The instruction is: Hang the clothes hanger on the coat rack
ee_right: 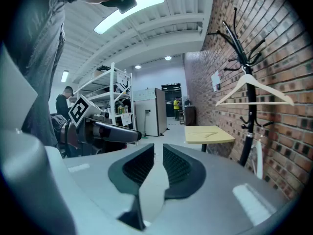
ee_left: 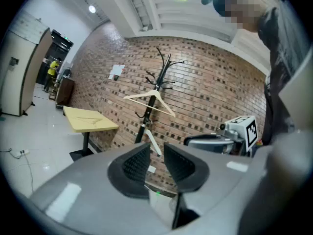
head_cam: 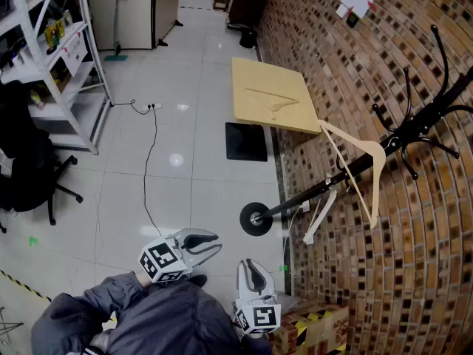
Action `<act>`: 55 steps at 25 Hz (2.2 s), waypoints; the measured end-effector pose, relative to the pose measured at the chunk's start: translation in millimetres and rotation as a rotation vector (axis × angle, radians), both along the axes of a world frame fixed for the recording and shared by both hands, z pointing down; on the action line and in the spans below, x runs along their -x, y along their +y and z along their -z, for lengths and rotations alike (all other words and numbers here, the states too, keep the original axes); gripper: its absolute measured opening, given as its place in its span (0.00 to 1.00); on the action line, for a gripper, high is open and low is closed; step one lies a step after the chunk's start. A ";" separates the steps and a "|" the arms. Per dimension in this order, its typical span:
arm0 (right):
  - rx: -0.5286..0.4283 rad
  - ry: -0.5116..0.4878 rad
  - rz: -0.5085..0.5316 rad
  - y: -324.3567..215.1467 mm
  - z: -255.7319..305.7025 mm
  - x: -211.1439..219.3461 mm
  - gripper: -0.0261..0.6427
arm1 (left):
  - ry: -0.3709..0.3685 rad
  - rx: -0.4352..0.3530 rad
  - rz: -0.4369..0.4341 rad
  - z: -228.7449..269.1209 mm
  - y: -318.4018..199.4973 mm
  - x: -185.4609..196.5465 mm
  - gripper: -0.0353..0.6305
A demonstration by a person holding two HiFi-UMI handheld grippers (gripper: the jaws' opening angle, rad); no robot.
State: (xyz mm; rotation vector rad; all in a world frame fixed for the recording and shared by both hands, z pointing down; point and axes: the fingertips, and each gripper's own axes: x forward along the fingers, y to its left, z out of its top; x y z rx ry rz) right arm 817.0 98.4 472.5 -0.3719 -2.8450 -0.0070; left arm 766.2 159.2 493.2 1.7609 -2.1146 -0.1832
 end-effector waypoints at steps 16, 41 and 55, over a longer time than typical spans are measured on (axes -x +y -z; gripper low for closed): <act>-0.066 -0.025 0.328 134.6 8.7 189.3 0.13 | -0.037 -0.006 0.325 -7.4 154.6 154.9 0.15; -0.087 -0.046 0.493 130.6 14.2 590.4 0.13 | -0.034 0.055 0.440 -6.7 141.0 537.5 0.23; -0.150 0.044 0.344 88.9 -19.1 803.0 0.13 | 0.013 0.067 0.214 -38.0 82.3 750.8 0.23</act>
